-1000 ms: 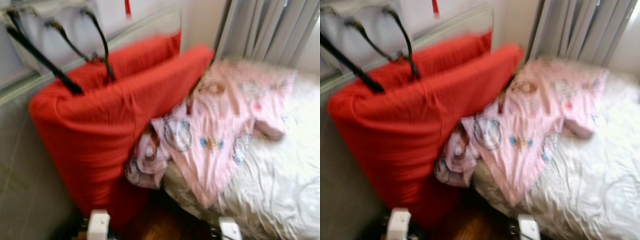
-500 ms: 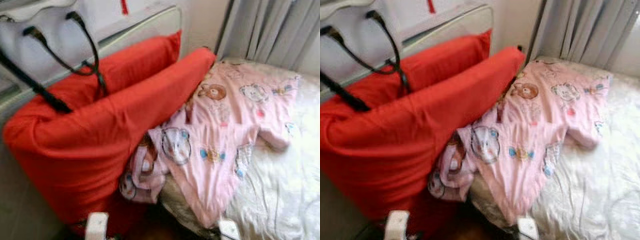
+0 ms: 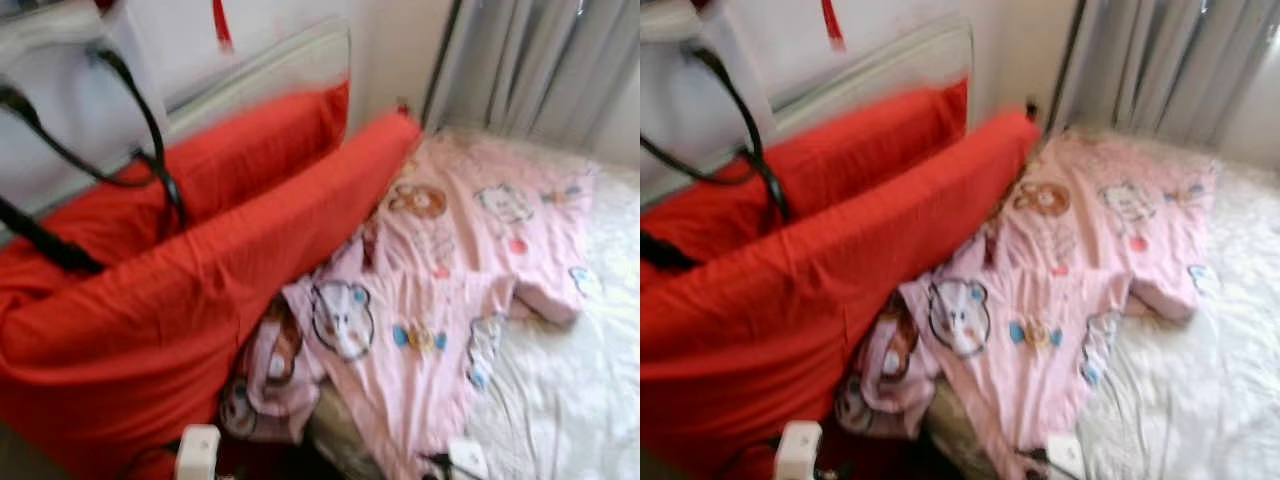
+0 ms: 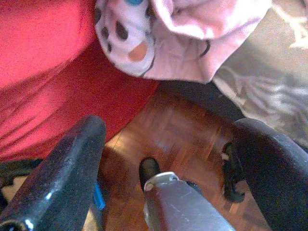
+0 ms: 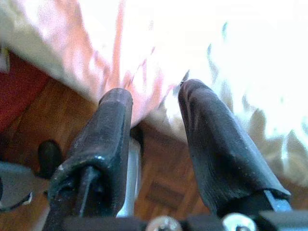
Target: Clean up the room
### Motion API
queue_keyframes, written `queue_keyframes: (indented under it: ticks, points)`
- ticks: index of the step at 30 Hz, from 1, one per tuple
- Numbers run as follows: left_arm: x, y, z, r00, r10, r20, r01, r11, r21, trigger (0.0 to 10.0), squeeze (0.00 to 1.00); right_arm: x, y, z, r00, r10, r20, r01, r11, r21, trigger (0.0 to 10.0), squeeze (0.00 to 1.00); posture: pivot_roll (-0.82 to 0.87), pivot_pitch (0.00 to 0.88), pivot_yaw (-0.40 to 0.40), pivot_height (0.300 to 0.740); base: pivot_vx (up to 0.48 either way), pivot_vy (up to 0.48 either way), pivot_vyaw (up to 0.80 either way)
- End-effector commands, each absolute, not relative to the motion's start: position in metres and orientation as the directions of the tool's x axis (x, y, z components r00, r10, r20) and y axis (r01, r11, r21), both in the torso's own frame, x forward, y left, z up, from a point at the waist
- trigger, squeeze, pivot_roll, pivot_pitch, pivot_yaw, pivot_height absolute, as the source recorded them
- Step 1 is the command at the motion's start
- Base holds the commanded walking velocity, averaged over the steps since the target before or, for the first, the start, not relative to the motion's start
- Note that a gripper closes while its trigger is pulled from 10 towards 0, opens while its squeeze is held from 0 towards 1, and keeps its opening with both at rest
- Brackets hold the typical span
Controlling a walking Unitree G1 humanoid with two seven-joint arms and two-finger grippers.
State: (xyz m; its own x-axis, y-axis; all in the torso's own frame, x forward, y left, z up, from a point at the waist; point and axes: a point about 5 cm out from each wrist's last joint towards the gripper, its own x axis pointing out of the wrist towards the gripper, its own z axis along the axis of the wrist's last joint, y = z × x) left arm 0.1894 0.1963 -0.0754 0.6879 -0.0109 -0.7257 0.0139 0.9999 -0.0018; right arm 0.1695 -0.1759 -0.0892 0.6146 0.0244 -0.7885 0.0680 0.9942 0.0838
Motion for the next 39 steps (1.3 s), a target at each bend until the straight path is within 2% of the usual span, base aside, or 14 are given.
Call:
queue_keyframes:
  ticks: [1,7,10,11,14,15,19,24,33,34,35,36,37,39]
  points:
    - [0.183,0.204,-0.077,0.679,0.010,-0.734,-0.007,1.000,0.007,10.0,0.00,0.167,-0.171,-0.090,0.618,0.031,-0.786,0.084,0.991,0.105,10.0,0.00,-0.04,0.052,-0.048,0.740,0.000,0.000,0.00]
    - [0.185,0.202,-0.074,0.733,-0.004,-0.680,-0.034,0.999,-0.042,10.0,0.00,0.195,-0.172,-0.075,0.716,0.020,-0.698,0.096,0.987,0.126,10.0,0.00,-0.04,0.043,-0.053,0.740,0.000,0.000,0.00]
    - [0.185,0.202,-0.072,0.761,-0.004,-0.649,-0.057,0.996,-0.073,10.0,0.00,0.211,-0.172,-0.064,0.786,0.023,-0.618,0.086,0.986,0.145,10.0,0.00,-0.04,0.033,-0.058,0.740,0.000,0.000,0.00]
    - [0.185,0.202,-0.071,0.779,-0.007,-0.627,-0.052,0.996,-0.075,10.0,0.00,0.224,-0.170,-0.052,0.846,0.032,-0.532,0.069,0.983,0.170,10.0,0.00,-0.05,0.026,-0.058,0.740,0.000,0.000,0.00]
    - [0.185,0.201,-0.070,0.787,-0.008,-0.617,-0.054,0.995,-0.081,10.0,0.00,0.230,-0.169,-0.047,0.872,0.043,-0.488,0.053,0.982,0.180,10.0,0.00,-0.05,0.020,-0.057,0.740,0.000,0.000,0.00]
    - [0.184,0.201,-0.070,0.794,-0.009,-0.607,-0.052,0.995,-0.083,10.0,0.00,0.232,-0.166,-0.042,0.891,0.080,-0.447,-0.002,0.985,0.172,10.0,0.00,-0.05,0.016,-0.056,0.740,0.000,0.000,0.00]
    - [0.183,0.201,-0.069,0.807,-0.017,-0.591,-0.046,0.995,-0.093,10.0,0.00,0.231,-0.164,-0.038,0.912,0.114,-0.395,-0.057,0.986,0.154,10.0,0.00,-0.05,0.012,-0.058,0.740,0.000,0.000,0.00]
    - [0.181,0.201,-0.067,0.827,-0.024,-0.561,-0.032,0.995,-0.090,10.0,0.00,0.233,-0.170,-0.024,0.963,0.042,-0.267,0.001,0.987,0.158,10.0,0.00,-0.06,0.000,-0.056,0.740,0.000,0.000,0.00]
    - [0.180,0.199,-0.067,0.831,-0.044,-0.554,-0.005,0.996,-0.086,10.0,0.00,0.229,-0.160,-0.021,0.972,0.041,-0.229,-0.001,0.985,0.174,10.0,0.00,-0.06,0.000,-0.059,0.740,0.000,0.000,0.00]
    - [0.212,0.193,-0.038,0.932,-0.067,-0.355,0.045,0.996,-0.071,10.0,0.00,0.229,-0.158,-0.020,0.975,0.046,-0.218,-0.008,0.985,0.170,10.0,0.00,-0.06,0.026,-0.067,0.740,0.000,0.000,0.00]
    - [0.212,0.193,-0.038,0.932,-0.067,-0.355,0.045,0.996,-0.071,10.0,0.00,0.229,-0.158,-0.020,0.975,0.046,-0.218,-0.008,0.985,0.170,10.0,0.00,-0.06,0.026,-0.067,0.740,0.000,0.000,0.00]
    - [0.231,0.187,-0.010,0.978,-0.085,-0.188,0.075,0.995,-0.061,10.0,0.00,0.229,-0.157,-0.019,0.975,0.044,-0.217,-0.008,0.986,0.166,10.0,0.00,-0.05,0.030,-0.069,0.740,0.000,0.000,0.00]
    - [0.231,0.187,-0.010,0.978,-0.085,-0.188,0.075,0.995,-0.061,10.0,0.00,0.229,-0.157,-0.019,0.975,0.044,-0.217,-0.008,0.986,0.166,10.0,0.00,-0.05,0.030,-0.069,0.740,0.000,0.000,0.00]
    - [0.255,0.176,0.029,0.996,-0.092,0.013,0.093,0.994,-0.062,10.0,0.00,0.231,-0.160,-0.017,0.976,0.051,-0.214,-0.020,0.989,0.145,10.0,0.00,-0.05,0.062,-0.080,0.740,0.000,0.000,0.00]
